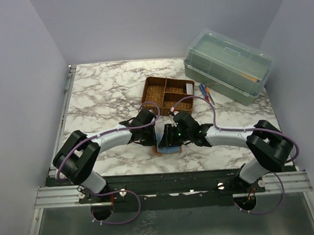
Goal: Put the credit cards into the card holder
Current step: Open the card holder at the center of the board.
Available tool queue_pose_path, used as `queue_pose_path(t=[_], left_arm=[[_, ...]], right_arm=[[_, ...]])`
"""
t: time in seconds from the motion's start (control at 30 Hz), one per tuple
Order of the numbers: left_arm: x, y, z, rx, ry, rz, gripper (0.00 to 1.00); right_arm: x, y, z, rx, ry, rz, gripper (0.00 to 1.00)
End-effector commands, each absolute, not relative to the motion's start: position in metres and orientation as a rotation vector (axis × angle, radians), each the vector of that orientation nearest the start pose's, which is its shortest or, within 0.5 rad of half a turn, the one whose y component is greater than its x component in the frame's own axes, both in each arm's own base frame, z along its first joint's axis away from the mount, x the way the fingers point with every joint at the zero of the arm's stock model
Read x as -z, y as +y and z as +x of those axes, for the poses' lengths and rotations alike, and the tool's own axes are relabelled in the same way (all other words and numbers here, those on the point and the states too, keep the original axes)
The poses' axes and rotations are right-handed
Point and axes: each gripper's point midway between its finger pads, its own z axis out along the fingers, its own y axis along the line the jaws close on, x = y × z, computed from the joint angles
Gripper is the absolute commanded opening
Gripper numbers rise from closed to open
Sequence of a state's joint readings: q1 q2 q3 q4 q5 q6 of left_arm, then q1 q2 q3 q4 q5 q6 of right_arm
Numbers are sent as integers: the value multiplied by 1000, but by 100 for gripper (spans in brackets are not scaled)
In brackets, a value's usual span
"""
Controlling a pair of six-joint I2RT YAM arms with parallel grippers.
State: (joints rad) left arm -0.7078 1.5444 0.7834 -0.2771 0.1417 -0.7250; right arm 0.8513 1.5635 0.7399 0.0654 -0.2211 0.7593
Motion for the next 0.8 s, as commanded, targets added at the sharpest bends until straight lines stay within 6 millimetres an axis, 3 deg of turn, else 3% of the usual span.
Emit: queue_pose_path(t=[0.0,0.13,0.23,0.63,0.77], left_arm=[[-24,-244,211,611,2782,31,1],[-26,-240,213,592,2776,37,4],[-30,-234,216,559,2771,49,9],[-57,-207,228,413,2713,82,44],[-66,-207,230,419,2699,92,49]], right_arm=[[-46,318,207,-894,2551,-192,37],[-43,314,207,-864,2560,-176,21],[-37,305,209,-796,2583,-144,15],[-30,282,216,-616,2604,-76,10],[-31,282,217,-611,2601,-77,8]])
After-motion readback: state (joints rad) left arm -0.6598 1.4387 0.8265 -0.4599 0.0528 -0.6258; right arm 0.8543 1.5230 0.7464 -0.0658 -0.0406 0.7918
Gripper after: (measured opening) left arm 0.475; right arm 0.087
